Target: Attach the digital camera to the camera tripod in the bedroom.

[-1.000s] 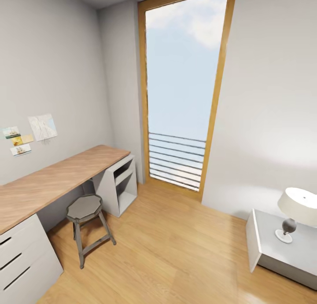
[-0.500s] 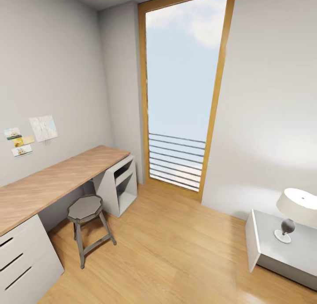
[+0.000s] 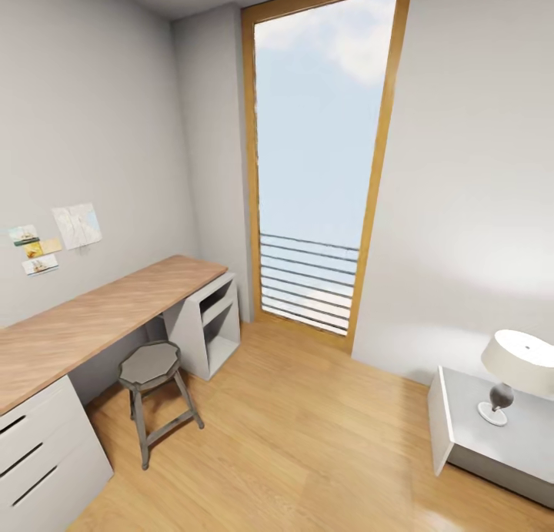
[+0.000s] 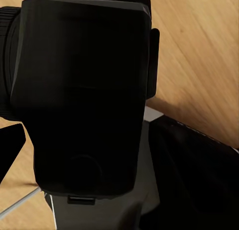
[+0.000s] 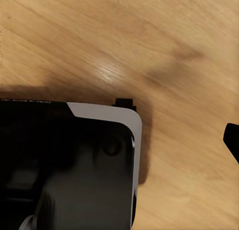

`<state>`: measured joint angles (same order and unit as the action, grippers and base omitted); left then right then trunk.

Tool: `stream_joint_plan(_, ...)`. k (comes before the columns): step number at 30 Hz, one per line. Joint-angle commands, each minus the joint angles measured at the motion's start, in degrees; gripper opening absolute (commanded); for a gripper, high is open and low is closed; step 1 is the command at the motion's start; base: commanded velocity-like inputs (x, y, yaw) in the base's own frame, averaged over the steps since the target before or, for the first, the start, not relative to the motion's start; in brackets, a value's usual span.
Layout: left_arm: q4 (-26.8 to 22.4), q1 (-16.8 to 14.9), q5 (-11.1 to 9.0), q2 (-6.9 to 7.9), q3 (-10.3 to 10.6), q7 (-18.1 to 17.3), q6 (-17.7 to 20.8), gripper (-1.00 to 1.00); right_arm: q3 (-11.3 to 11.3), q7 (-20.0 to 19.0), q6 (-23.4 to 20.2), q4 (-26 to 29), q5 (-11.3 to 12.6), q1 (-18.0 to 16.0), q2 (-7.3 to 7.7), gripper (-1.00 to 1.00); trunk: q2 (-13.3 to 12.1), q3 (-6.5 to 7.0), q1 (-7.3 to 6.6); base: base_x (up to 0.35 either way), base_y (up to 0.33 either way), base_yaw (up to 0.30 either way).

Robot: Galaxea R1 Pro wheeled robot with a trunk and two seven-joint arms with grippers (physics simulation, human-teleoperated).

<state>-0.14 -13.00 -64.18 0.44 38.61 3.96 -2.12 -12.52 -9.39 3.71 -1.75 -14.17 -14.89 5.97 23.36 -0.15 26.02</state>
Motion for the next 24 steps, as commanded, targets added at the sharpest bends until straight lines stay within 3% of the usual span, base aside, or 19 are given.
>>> stream_joint_plan(1,0.0,0.0,-0.2,-0.01,0.5,0.2,-0.1,-1.00,-0.5,-0.1,0.3,-0.2,-0.5,-0.1,0.03,1.00,-0.4,0.17,-0.21,0.000,0.000,0.000)
stream_joint_plan(24,0.0,0.0,-0.2,0.01,0.5,0.2,-0.1,-1.00,-0.5,-0.1,0.3,-0.2,-0.6,-0.1,0.01,1.00,-0.4,0.19,-0.24,0.000,0.000,0.000)
